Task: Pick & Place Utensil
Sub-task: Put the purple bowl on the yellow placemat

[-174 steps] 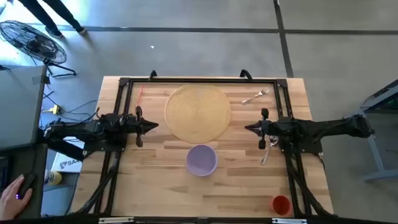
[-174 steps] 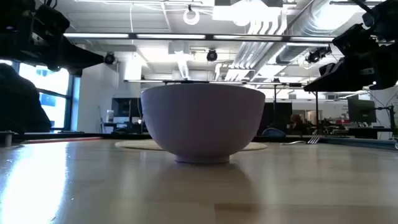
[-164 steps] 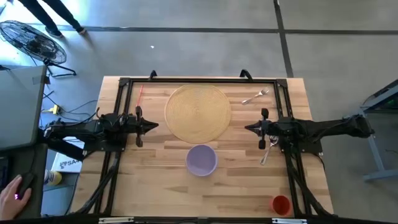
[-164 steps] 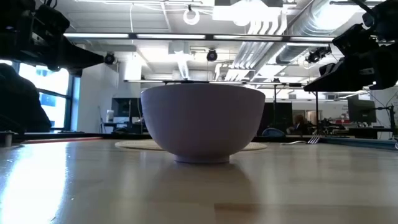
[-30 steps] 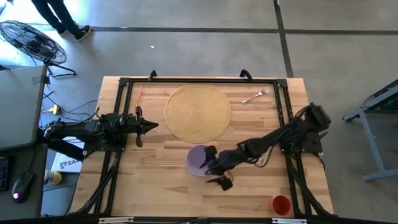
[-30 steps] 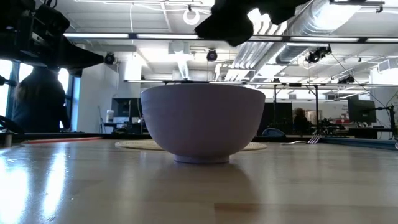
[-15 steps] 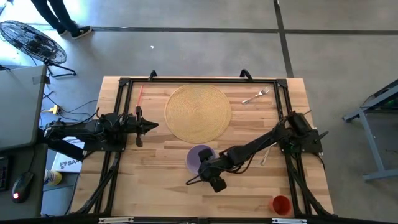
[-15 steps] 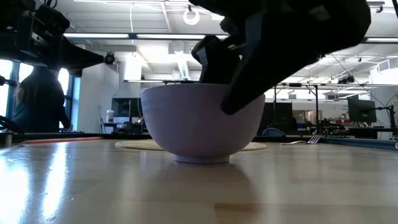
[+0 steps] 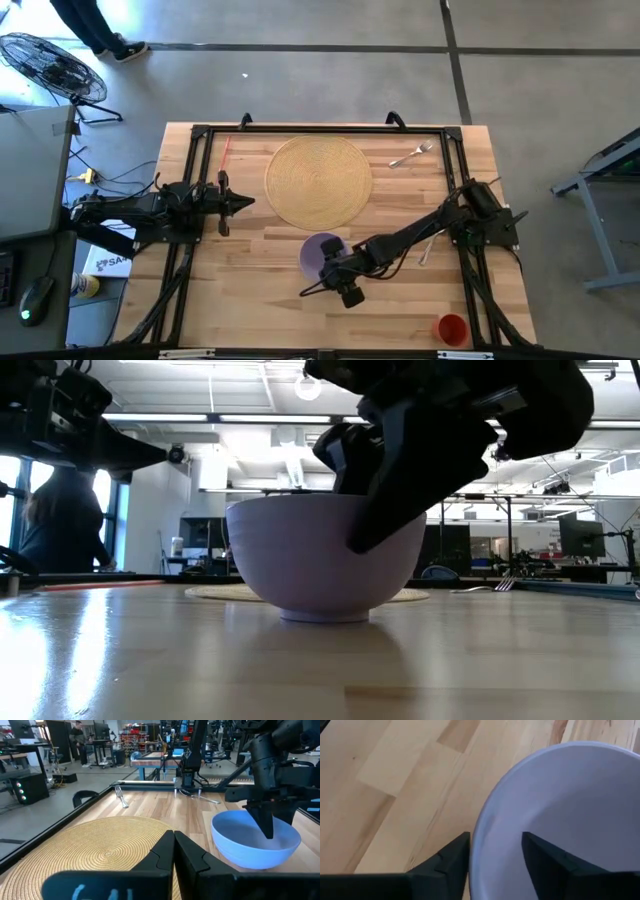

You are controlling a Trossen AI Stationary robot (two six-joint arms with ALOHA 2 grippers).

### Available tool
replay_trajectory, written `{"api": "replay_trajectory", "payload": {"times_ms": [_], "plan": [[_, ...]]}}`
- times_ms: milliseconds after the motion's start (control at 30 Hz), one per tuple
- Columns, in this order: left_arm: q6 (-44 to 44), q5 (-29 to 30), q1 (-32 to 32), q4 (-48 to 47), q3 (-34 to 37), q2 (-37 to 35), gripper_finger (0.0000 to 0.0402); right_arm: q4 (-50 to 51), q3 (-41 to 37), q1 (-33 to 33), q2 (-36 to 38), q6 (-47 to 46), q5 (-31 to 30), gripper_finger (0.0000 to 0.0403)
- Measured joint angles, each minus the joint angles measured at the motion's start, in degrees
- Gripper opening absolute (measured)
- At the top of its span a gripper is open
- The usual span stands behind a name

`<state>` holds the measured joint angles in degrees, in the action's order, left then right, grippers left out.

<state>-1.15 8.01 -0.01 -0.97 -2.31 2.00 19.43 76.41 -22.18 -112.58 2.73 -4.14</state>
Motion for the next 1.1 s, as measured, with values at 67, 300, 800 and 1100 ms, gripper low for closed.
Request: {"api": "replay_trajectory", "payload": {"times_ms": [67,300,800,1100], "plan": [[0.0,0.0,0.0,0.0,0.0,0.0,0.0001,0.0,0.0,-0.3,0.1,-0.9,0.0,0.0148],[0.0,0.0,0.0,0.0,0.0,0.0,0.0001,0.9,0.0,-0.5,0.1,-2.7,0.1,0.009],[0.0,0.0,0.0,0.0,0.0,0.0,0.0001,1.3,0.1,-2.0,1.2,-2.7,-0.5,0.0009],[0.0,0.0,0.0,0.0,0.0,0.0,0.0001,3.4,0.1,-1.1,6.3,-1.4,-7.1,0.0006]]}}
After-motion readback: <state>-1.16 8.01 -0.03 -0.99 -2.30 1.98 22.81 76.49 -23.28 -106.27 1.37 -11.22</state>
